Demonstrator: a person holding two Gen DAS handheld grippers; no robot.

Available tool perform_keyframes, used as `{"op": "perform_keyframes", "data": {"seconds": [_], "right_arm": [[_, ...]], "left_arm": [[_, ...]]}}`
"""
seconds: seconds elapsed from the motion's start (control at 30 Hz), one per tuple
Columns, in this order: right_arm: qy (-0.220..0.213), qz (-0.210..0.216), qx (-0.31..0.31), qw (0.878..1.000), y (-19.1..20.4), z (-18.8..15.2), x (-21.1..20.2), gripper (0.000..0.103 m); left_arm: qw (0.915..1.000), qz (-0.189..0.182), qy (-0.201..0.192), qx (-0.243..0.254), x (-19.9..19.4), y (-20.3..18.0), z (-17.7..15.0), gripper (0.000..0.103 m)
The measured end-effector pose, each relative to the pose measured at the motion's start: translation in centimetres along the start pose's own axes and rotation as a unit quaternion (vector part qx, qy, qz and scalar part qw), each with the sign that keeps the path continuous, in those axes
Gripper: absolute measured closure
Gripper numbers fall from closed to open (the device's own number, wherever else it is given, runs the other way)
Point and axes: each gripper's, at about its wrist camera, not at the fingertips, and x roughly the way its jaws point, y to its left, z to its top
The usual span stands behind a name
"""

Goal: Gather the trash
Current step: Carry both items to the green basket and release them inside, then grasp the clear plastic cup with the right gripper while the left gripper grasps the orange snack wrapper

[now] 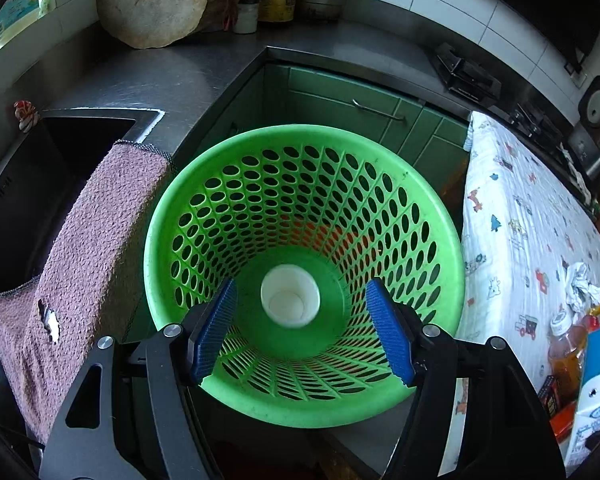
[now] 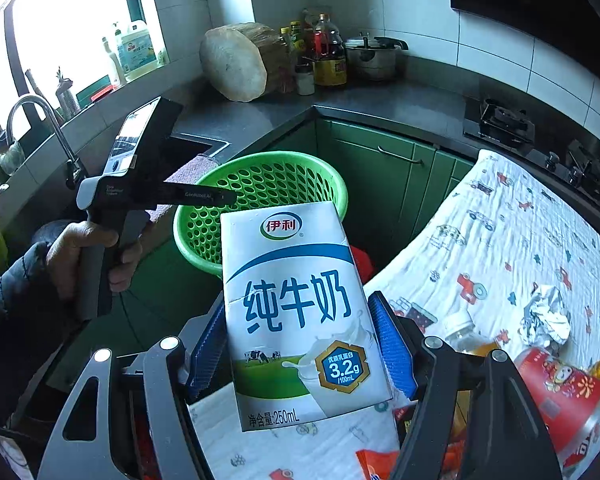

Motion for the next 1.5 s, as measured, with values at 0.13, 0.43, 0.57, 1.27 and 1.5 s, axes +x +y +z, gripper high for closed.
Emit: {"op": "perform_keyframes", "data": {"seconds": [0.13,0.43,0.57,1.27,1.5], "right_arm": [[0.0,0.004,-0.013,1.0,1.0,2.0,2.2,0.037],[0.017,0.017,-0.046,0.999,3.8,6.1,8.9,0.036],[0.031,0.03,-0.052,0.998,5.0,7.4,11.9,0.036],[-0.008,0.024,-0.063,0.998,3.2,1.6,2.7,0.03],[-0.009,0.007,-0.026,1.0,0.4,-5.9,-3.9,0.03]], "left_arm": [[0.9996,-0.007,-0.021,-0.02,-1.8,1.5,-0.4,0.03],[0.997,0.007,-0.067,-0.04,-7.4,4.8,-2.8,0.026],[0.9957,0.017,-0.071,-0.056,-8.8,6.6,-4.2,0.025],[0.9955,-0.002,-0.081,-0.051,-11.5,4.9,-8.0,0.025],[0.9966,-0.033,-0.075,-0.005,-12.6,-0.4,-9.7,0.025]]}}
